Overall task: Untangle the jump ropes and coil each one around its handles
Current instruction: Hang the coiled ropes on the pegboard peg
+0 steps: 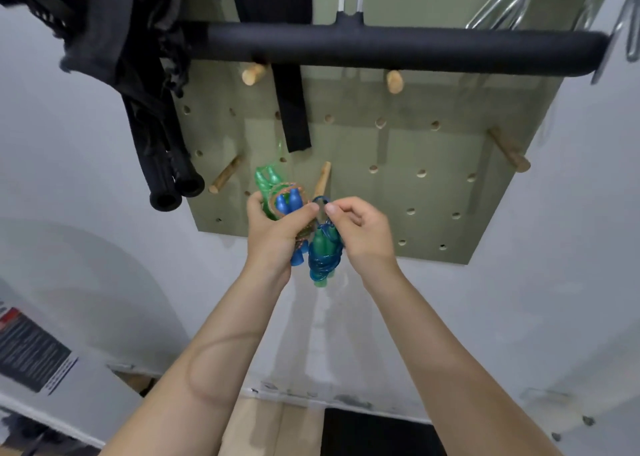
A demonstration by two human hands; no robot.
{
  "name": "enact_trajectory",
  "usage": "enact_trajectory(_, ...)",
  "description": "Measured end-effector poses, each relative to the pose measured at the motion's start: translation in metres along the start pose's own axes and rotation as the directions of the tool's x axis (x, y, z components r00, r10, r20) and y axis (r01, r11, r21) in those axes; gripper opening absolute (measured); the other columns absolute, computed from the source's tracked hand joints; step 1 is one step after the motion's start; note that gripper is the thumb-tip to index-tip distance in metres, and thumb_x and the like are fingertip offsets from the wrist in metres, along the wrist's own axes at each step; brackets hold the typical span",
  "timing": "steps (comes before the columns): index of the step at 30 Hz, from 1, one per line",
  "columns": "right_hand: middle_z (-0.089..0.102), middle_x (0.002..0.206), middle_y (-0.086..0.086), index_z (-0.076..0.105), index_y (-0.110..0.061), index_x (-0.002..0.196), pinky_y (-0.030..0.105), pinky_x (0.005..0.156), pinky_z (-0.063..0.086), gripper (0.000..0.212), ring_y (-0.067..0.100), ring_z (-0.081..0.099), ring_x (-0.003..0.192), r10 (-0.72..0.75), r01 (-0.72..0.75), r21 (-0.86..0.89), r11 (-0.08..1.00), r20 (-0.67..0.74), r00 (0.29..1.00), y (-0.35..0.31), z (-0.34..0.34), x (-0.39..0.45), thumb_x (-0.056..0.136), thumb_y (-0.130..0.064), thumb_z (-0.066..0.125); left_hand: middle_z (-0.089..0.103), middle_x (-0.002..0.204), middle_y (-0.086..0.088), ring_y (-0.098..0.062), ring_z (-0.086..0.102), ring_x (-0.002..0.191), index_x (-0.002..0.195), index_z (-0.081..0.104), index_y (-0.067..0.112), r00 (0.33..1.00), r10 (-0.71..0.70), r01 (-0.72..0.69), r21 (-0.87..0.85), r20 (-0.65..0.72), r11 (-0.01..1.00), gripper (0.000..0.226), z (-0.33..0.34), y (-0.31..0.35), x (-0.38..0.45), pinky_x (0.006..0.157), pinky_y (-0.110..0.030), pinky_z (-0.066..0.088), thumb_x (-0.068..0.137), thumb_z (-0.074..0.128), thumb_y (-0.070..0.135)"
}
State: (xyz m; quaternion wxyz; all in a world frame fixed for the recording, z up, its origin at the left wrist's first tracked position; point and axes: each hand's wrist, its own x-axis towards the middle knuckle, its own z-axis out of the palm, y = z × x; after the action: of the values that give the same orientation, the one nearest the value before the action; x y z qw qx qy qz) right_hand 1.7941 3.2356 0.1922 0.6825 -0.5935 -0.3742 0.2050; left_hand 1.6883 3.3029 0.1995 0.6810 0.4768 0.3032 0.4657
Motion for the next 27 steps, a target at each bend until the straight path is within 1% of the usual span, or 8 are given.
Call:
enact_trajectory(4,0.060,0.062,-0.012,0.071,-0.007,0.082,0.025,0.062,0.049,0.010,0.002,0.053,0.059,0.035,-0.036,-0.078,0.996,-0.027,0.999,0.002,0.000,0.023,0.090,-0.012,0.066,0.063,0.091,-0.004,-0.021,0.060,0.069,0.109,0.046,0.020,0.999,0.006,-0.005,0.021,-0.051,1.000,0.049,0.001,0.002,0.014,0.044,-0.025,0.042,0.077,0.081,0.010)
enact_trajectory(7,0.061,0.064,-0.005,0.073,-0.006,0.083,0.017,0.057,0.043,0.009,0.001,0.050,0.055,0.030,-0.030,-0.094,0.995,-0.008,1.000,0.001,-0.001,0.031,0.088,-0.011,0.068,0.064,0.092,-0.004,-0.021,0.062,0.071,0.112,0.048,0.018,0.999,-0.006,0.007,0.030,-0.036,1.000,0.049,0.000,0.003,0.022,0.046,-0.025,0.045,0.077,0.082,0.012)
enact_trajectory(11,0.062,0.065,0.005,0.071,-0.007,0.083,0.019,0.049,0.045,0.006,0.005,0.050,0.047,0.073,-0.072,-0.036,0.997,0.043,0.996,-0.001,-0.004,0.036,0.088,-0.010,0.069,0.067,0.094,-0.002,-0.021,0.066,0.074,0.111,0.050,0.021,0.999,0.024,-0.021,0.073,-0.042,0.997,0.050,-0.005,0.001,0.030,0.062,-0.036,0.053,0.075,0.084,0.013)
enact_trajectory(15,0.064,0.067,0.008,0.068,-0.008,0.081,0.025,0.056,0.050,0.007,0.012,0.055,0.055,0.109,-0.111,0.020,0.994,0.095,0.989,0.002,-0.004,0.040,0.088,-0.009,0.069,0.066,0.100,-0.004,-0.022,0.067,0.081,0.116,0.049,0.018,0.999,0.021,-0.018,0.067,-0.040,0.998,0.055,-0.008,-0.001,0.037,0.067,-0.035,0.056,0.075,0.084,0.012)
enact_trajectory(19,0.065,0.068,0.000,0.070,-0.011,0.082,0.017,0.057,0.048,0.006,0.004,0.057,0.057,0.111,-0.111,0.010,0.994,0.027,0.993,0.001,-0.002,0.061,0.087,-0.013,0.071,0.066,0.097,-0.003,-0.019,0.066,0.076,0.118,0.050,0.017,1.000,0.017,-0.017,0.108,0.003,0.994,0.055,-0.006,0.000,0.038,0.067,-0.037,0.053,0.075,0.084,0.014)
enact_trajectory(22,0.067,0.072,0.001,0.072,-0.007,0.088,0.023,0.065,0.052,0.007,0.007,0.060,0.063,0.137,-0.137,-0.011,0.990,-0.029,0.990,-0.004,-0.001,0.080,0.086,-0.013,0.072,0.067,0.099,-0.004,-0.017,0.067,0.076,0.119,0.051,0.015,0.999,-0.002,-0.002,0.107,0.035,0.994,0.060,-0.008,0.002,0.038,0.071,-0.038,0.057,0.071,0.087,0.015)
enact_trajectory(24,0.069,0.077,0.001,0.073,-0.008,0.091,0.026,0.069,0.054,0.009,0.009,0.062,0.068,0.138,-0.140,-0.041,0.989,-0.057,0.989,-0.007,-0.001,0.085,0.085,-0.015,0.073,0.066,0.100,-0.007,-0.018,0.067,0.074,0.123,0.051,0.010,0.998,-0.018,0.011,0.112,0.059,0.994,0.067,-0.009,0.006,0.037,0.065,-0.035,0.057,0.066,0.087,0.019)
enact_trajectory(27,0.065,0.081,-0.002,0.072,-0.013,0.097,0.013,0.067,0.048,0.016,0.004,0.058,0.070,0.021,-0.031,-0.096,0.995,-0.103,0.995,-0.019,-0.007,0.075,0.083,-0.018,0.076,0.063,0.097,-0.012,-0.019,0.063,0.063,0.123,0.051,0.009,0.996,-0.066,0.054,0.179,0.063,0.982,0.059,-0.016,0.011,0.035,0.048,-0.026,0.049,0.075,0.084,0.017)
